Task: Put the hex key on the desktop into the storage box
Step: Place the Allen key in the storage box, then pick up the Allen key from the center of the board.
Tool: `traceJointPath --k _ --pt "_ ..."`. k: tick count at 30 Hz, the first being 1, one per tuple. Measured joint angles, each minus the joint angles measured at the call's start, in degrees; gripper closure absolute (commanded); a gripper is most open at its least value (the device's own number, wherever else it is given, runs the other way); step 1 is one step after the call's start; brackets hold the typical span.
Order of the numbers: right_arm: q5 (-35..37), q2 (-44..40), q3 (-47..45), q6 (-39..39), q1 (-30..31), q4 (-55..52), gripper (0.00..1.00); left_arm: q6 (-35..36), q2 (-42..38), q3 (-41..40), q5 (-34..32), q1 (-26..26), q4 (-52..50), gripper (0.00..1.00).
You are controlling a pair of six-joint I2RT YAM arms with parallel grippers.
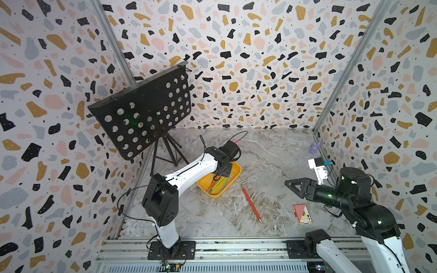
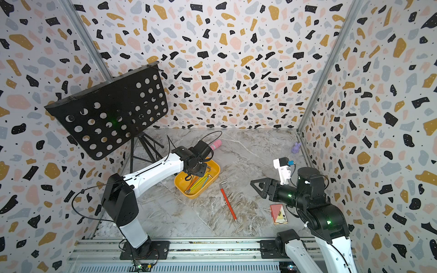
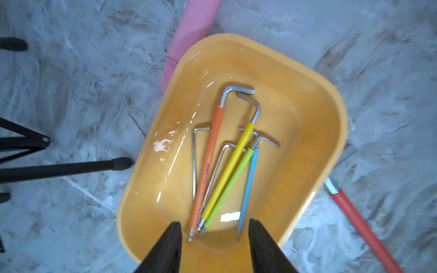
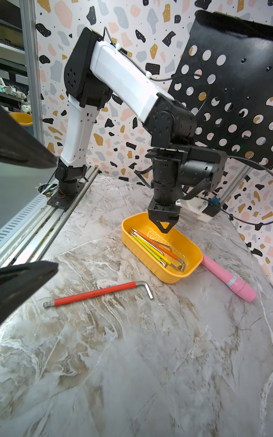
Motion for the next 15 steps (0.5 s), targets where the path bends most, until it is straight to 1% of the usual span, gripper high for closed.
traceJointPath --k 7,11,15 --pt "0.0 -0.1 0.0 0.0 0.0 0.0 0.32 -11.3 -1.0 0.0 3.9 -6.4 0.1 0.52" --pt "0.0 -0.2 0.0 0.0 0.0 0.0 0.33 -20.2 -0.8 0.0 5.9 -9.7 0.1 0.53" --pt "0.0 -0.2 0.0 0.0 0.0 0.0 0.32 -29.0 0.2 0.0 7.4 -12.0 0.3 0.52"
